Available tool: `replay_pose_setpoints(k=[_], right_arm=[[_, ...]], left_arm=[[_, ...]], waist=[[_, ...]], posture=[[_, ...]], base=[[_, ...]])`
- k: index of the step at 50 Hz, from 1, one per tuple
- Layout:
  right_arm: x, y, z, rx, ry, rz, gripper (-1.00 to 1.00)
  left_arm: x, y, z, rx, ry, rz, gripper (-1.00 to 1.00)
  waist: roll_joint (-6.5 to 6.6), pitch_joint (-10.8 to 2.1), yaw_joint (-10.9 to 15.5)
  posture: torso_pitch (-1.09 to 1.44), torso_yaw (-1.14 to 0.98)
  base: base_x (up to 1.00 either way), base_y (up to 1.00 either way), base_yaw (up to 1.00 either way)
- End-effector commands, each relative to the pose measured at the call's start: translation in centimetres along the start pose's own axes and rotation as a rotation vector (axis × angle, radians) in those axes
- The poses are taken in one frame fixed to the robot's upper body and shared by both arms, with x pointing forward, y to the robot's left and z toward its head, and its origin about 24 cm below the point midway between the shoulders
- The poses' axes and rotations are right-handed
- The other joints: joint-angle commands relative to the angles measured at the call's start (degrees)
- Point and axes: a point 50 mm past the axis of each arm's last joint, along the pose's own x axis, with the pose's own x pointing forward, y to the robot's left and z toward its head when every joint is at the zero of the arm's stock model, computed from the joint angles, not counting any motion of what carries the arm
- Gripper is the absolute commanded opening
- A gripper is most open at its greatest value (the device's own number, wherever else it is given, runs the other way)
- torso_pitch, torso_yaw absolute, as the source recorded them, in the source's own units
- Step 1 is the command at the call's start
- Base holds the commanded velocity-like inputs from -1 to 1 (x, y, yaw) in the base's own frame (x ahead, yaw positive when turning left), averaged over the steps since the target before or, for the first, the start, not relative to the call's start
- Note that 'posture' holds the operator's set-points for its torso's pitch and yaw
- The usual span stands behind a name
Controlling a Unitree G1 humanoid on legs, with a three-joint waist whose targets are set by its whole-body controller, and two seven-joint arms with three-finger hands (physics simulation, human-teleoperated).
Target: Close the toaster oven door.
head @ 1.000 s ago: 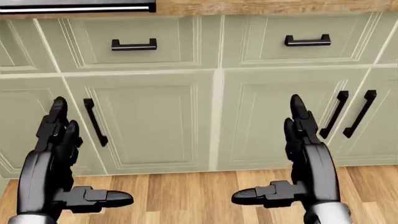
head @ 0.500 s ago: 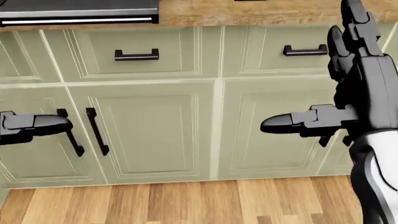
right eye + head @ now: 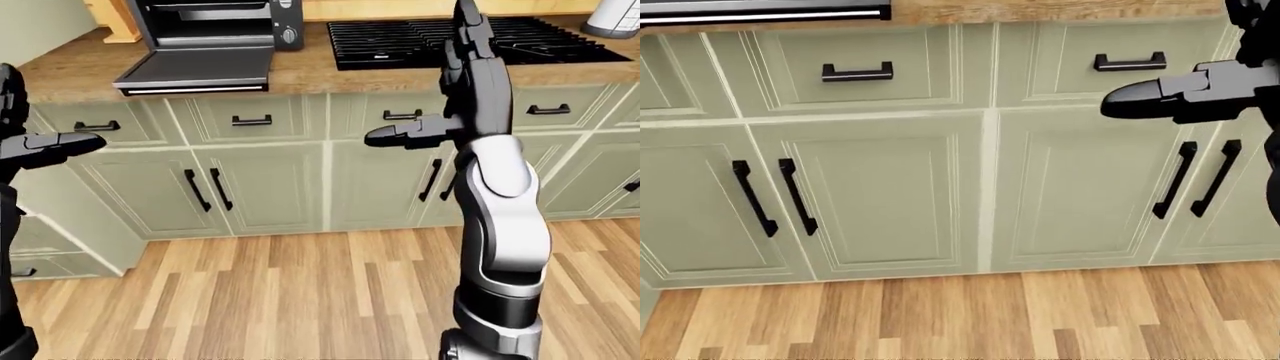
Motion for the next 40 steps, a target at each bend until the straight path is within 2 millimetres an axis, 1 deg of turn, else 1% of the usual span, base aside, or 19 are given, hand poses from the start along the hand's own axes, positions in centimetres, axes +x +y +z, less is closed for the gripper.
replay_pose_setpoints(k=[1,8,14,21,22,25,32,34,36,38,39,40], right_arm=[[0.1,-0.4,2.2,-0.014,-0.099,-0.010,1.00],[0.5,-0.9,3.6,-0.011,-0.128,-0.012,1.00],[0.8,-1.1,4.4,-0.016,-0.142,-0.012,1.00],[0.9,-1.3,5.0,-0.005,-0.150,-0.009,1.00],[0.9,-1.3,5.0,-0.003,-0.150,-0.009,1.00],[1.0,-1.4,5.5,-0.001,-0.158,-0.009,1.00],[1.0,-1.6,5.9,-0.005,-0.168,-0.007,1.00],[1.1,-1.6,6.0,-0.008,-0.170,-0.008,1.00],[1.1,-1.6,6.0,-0.010,-0.172,-0.007,1.00],[1.1,-1.6,6.1,-0.010,-0.172,-0.007,1.00],[1.0,-1.6,6.1,-0.016,-0.173,-0.005,1.00],[1.0,-1.6,6.2,-0.016,-0.173,-0.004,1.00]], left_arm=[[0.3,0.3,2.0,-0.015,-0.082,0.000,1.00],[0.7,1.0,3.8,0.014,-0.138,0.013,1.00],[0.9,1.5,4.2,0.016,-0.148,0.035,1.00],[0.9,1.8,4.5,0.018,-0.144,0.047,1.00],[0.9,1.8,4.5,0.018,-0.144,0.048,1.00],[0.9,2.1,4.7,0.020,-0.148,0.053,1.00],[0.9,2.3,5.1,0.025,-0.154,0.061,1.00],[1.0,2.3,5.1,0.027,-0.155,0.062,1.00],[1.0,2.3,5.1,0.028,-0.156,0.063,1.00],[0.9,2.3,5.0,0.027,-0.154,0.063,1.00],[0.9,2.2,5.0,0.027,-0.154,0.061,1.00],[0.9,2.2,5.0,0.028,-0.155,0.061,1.00]], waist=[[0.10,-1.31,0.0],[0.29,-1.19,-0.1],[0.34,-1.00,-0.1],[0.46,-1.09,-0.2],[0.60,-2.12,-0.2],[0.64,-1.74,-0.2],[1.83,-1.16,-0.7],[1.97,-1.22,-0.8],[2.20,-0.89,-0.7],[1.45,-1.21,-0.7],[0.80,-1.38,-0.7],[0.38,-0.95,-0.6]], posture=[[0.00,0.00],[0.00,0.00],[0.00,0.00],[0.00,0.00],[0.00,0.00],[0.00,0.00],[0.00,0.00],[0.00,0.00],[0.00,0.00],[0.00,0.00],[0.00,0.00],[0.00,0.00]], base=[[0.00,0.00,0.00],[0.00,0.00,0.00],[0.00,0.00,0.00],[0.00,0.01,0.00],[0.00,0.06,0.00],[0.00,0.10,0.00],[0.00,0.20,0.00],[0.00,0.22,0.00],[0.00,0.22,0.00],[0.00,0.21,0.00],[0.06,0.13,0.00],[0.11,0.05,0.00]])
